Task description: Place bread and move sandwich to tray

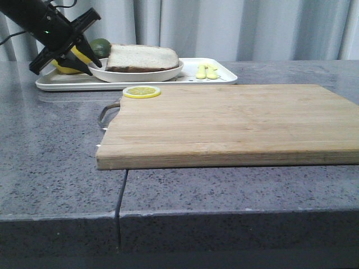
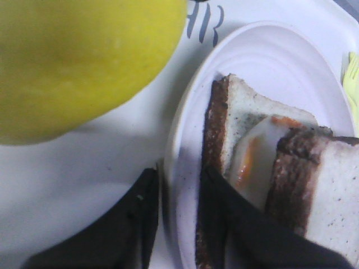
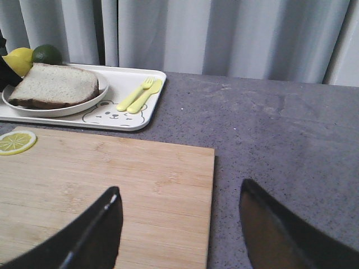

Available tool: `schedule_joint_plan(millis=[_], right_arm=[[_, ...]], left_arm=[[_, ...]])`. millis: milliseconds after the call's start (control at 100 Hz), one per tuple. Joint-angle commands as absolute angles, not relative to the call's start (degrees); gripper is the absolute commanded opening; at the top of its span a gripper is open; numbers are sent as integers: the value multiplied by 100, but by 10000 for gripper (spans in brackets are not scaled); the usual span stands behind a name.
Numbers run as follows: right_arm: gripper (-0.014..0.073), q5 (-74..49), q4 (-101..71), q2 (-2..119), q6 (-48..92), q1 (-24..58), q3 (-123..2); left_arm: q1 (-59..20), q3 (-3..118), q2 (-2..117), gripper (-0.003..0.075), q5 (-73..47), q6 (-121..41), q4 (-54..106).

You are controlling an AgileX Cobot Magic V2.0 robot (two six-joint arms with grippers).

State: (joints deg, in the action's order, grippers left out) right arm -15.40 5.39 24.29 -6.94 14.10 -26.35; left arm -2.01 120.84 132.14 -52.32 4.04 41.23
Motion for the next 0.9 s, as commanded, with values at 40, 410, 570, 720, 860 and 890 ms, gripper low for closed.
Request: schedule_joint_plan(millis=[40, 410, 570, 720, 860, 890], right_arm=[[461, -1111, 616, 2455, -687, 1372, -2792], [461, -1096, 616, 2455, -688, 1372, -2792], [461, -996, 616, 2455, -688, 1372, -2792], [461, -963, 616, 2455, -688, 1372, -2792], [461, -998, 616, 2455, -688, 1372, -2792], [461, -1003, 616, 2455, -688, 1372, -2792]], left_arm=[[-221, 12318, 12780, 216, -5250, 458, 4384], [-58, 12540, 12757, 216, -5659, 458, 4171], [110, 12540, 12729, 215, -6011, 458, 4146], [235, 12540, 12561, 215, -6155, 409, 4328], [284, 12540, 12210, 215, -6178, 172, 4379], [297, 12540, 12122, 215, -6178, 122, 4379]])
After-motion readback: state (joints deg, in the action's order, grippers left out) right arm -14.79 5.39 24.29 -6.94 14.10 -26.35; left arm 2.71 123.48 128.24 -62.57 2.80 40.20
